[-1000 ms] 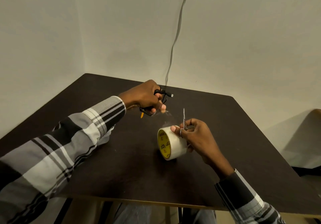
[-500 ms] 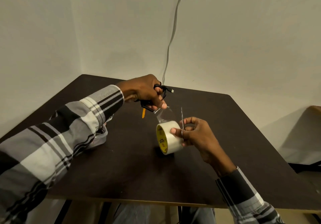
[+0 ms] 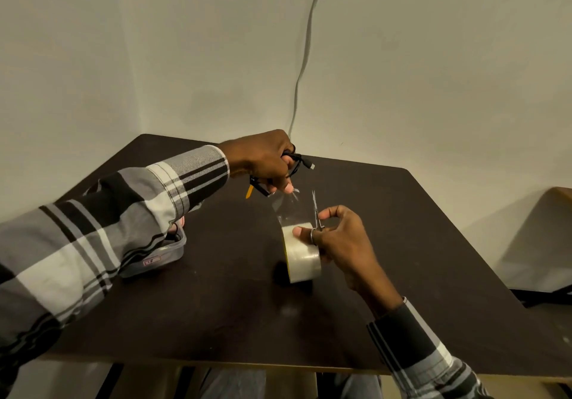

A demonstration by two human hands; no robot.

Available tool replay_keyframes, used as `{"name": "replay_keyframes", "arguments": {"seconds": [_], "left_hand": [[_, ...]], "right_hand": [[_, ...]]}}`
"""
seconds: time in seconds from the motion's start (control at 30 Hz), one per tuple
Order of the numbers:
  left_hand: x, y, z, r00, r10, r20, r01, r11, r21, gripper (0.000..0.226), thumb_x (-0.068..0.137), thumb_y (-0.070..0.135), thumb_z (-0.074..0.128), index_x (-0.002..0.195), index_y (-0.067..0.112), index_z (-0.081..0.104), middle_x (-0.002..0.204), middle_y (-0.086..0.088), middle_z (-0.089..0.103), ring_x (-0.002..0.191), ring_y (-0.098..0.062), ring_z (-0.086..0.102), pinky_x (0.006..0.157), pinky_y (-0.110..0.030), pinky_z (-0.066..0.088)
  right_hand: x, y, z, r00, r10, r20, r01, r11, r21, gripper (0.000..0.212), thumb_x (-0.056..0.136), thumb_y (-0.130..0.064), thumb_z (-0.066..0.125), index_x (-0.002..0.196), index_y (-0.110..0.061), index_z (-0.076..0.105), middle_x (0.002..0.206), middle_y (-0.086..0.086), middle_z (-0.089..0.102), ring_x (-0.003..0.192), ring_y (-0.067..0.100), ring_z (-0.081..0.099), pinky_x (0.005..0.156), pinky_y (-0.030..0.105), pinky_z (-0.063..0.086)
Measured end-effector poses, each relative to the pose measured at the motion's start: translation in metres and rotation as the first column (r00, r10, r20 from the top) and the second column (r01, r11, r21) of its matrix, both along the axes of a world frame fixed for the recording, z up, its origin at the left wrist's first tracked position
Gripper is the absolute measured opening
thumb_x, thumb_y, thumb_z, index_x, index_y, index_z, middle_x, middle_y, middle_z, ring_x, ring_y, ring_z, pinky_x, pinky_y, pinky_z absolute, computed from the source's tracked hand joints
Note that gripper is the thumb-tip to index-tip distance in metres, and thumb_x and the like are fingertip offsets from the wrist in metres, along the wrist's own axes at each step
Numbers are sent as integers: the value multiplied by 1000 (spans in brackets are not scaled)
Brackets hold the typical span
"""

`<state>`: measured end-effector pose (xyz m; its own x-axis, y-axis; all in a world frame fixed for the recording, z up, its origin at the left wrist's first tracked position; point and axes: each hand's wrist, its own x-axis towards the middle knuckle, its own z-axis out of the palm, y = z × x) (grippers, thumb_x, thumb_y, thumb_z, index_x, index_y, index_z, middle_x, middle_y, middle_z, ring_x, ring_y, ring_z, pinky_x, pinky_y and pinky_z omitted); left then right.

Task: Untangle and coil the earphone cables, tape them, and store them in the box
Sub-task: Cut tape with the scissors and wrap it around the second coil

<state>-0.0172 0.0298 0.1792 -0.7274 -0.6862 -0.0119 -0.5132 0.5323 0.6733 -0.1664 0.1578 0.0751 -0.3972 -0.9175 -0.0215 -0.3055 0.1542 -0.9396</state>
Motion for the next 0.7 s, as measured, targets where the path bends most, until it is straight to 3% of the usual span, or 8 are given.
{"name": "replay_keyframes", "arguments": {"seconds": [0.1,0.2,0.33,0.43,0.57,0.7], "left_hand": [[-3,3,5,997,-58,47,61,996,-68,51,77,0,78,60,17,33,62,-8,53,51,-17,62,53,-25,50],[-6,4,8,990,-109,94,123,980,-154,50,76,9,82,60,17,35,60,-4,51,55,-18,63,53,-23,48],[-11,0,6,983,-137,122,162,962,-220,50,75,22,83,58,18,37,54,3,46,47,-11,46,54,-26,41],[-12,-1,2,977,-176,119,201,947,-250,48,78,23,81,57,19,38,54,4,44,48,-11,42,55,-25,39],[-12,-1,1,972,-200,123,227,935,-273,48,80,23,79,57,19,38,61,-4,48,50,-9,42,56,-23,38],[-12,-3,2,972,-201,123,227,938,-262,47,80,19,79,56,19,38,60,-3,50,60,-23,60,60,-29,43]], "right_hand": [[1,7,-1,999,44,11,-44,999,17,46,72,-29,88,101,-14,55,85,12,73,69,27,69,55,35,59],[-8,17,5,992,99,-80,-97,995,19,49,68,-37,87,93,-5,60,79,13,74,70,28,71,57,36,59],[-34,24,25,951,159,-265,-163,987,8,59,53,-60,82,82,-10,68,73,8,72,63,19,66,60,32,57],[-48,25,37,835,288,-469,-263,957,119,65,51,-76,73,79,-18,74,76,6,71,67,22,64,63,38,56],[-62,16,57,652,407,-640,-323,912,251,74,50,-82,68,83,-16,75,73,3,67,56,3,49,54,22,37],[-62,1,74,531,456,-714,-326,888,325,41,56,-75,74,62,-37,60,75,-8,67,68,6,56,61,23,38]]}}
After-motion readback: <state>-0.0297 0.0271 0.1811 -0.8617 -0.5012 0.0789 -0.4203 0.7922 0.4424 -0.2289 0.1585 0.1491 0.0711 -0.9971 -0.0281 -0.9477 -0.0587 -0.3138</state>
